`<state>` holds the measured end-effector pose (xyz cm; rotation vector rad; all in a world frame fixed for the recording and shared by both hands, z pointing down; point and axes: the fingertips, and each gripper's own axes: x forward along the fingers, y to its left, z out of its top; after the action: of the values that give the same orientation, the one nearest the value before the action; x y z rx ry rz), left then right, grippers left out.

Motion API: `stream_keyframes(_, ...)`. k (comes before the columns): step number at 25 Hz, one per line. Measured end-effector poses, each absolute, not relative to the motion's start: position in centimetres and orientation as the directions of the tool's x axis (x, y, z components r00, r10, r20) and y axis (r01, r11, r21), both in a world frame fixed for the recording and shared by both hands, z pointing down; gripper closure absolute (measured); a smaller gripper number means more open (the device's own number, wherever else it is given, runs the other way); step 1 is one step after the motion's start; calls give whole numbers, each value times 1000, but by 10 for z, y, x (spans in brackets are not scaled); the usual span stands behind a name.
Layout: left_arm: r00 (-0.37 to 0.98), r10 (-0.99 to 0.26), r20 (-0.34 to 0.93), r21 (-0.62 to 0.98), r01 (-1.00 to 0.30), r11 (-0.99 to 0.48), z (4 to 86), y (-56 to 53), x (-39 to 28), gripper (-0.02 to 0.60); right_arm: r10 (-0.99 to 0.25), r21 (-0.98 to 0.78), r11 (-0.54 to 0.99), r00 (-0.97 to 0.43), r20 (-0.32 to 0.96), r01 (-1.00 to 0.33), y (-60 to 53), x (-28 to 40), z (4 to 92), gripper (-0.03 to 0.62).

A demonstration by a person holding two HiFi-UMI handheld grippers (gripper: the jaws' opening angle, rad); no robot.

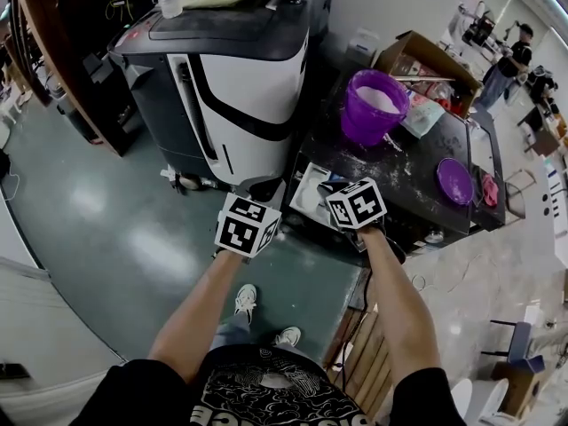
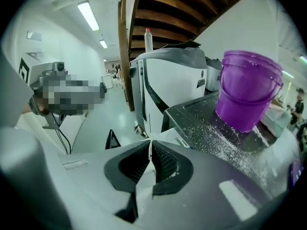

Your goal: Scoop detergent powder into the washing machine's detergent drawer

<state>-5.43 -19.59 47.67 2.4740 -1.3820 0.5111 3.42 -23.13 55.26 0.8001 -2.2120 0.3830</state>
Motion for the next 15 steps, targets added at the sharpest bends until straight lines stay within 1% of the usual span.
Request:
stream_keyframes(10, 481, -769, 422, 64, -861, -504, 478, -193, -61, 580, -458, 146, 812, -462, 759, -565, -228, 30, 558, 565)
stream_keyframes(15, 478, -772, 419, 68, -865, -498, 479, -191, -65, 580, -509, 255, 816, -435, 743, -519, -231, 30, 556, 565)
